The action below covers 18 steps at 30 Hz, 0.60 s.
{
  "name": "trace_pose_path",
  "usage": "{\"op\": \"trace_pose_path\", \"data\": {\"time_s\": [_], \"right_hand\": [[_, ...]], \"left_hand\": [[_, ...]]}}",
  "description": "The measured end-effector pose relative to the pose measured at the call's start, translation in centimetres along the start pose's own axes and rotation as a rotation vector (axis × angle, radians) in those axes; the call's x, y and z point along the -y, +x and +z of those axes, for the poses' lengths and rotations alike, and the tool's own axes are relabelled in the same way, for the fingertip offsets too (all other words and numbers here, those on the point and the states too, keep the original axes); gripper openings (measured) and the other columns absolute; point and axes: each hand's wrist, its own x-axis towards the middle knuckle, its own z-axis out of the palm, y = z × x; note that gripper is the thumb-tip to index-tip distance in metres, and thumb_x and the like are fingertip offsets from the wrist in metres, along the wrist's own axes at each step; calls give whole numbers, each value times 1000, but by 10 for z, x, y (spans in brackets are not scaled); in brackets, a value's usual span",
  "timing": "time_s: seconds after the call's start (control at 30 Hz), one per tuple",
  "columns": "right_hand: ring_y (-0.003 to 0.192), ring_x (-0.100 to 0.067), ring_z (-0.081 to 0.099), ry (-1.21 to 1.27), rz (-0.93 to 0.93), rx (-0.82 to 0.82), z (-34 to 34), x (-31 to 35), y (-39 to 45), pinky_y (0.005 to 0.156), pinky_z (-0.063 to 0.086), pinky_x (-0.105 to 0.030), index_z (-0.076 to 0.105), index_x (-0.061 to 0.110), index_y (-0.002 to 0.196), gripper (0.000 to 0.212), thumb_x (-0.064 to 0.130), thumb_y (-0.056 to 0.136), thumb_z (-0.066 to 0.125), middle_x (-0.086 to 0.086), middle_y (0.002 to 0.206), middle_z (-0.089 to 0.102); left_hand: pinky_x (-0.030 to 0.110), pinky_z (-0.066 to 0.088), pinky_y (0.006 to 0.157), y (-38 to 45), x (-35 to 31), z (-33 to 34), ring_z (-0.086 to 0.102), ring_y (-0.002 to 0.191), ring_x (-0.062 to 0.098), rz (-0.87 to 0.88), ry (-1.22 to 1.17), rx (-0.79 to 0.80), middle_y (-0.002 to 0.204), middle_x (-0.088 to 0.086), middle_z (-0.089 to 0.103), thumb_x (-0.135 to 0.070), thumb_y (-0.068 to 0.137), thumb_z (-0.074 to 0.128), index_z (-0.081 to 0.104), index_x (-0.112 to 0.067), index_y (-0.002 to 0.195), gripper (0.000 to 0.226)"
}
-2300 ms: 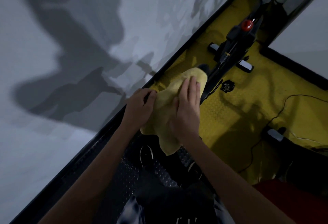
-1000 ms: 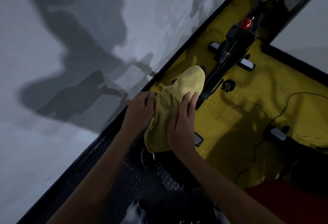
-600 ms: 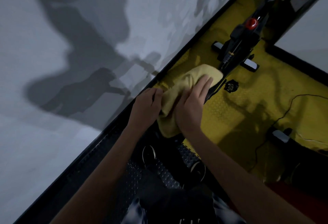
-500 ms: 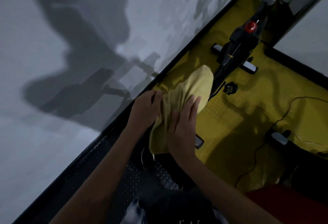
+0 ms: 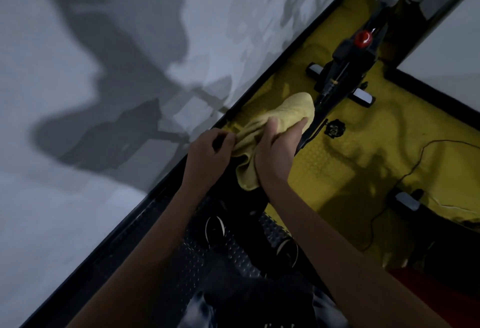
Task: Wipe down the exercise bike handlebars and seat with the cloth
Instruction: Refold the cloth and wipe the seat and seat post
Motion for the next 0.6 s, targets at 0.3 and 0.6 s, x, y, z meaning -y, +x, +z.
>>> {"op": "trace_pose_path", "data": {"time_s": [0.3,0.6], "right_hand": [[148,-4,15,-132,-84,183,-13,-31,-69,103,21,-4,-6,15,160,82,51,102,39,0,168,7],[152,-18,10,-15,103,8,4,-3,-24,118,16,-26,0,7,159,93,47,97,57,-7,167,9]], "left_hand": [[14,31,58,3,-6,5,52,70,0,28,70,92,76,-12,52,-46,100,43,56,-24,77,34],[26,41,57,13,-8,4,56,68,12,89,126,170,79,-1,58,-38,101,50,64,-13,83,34]]}}
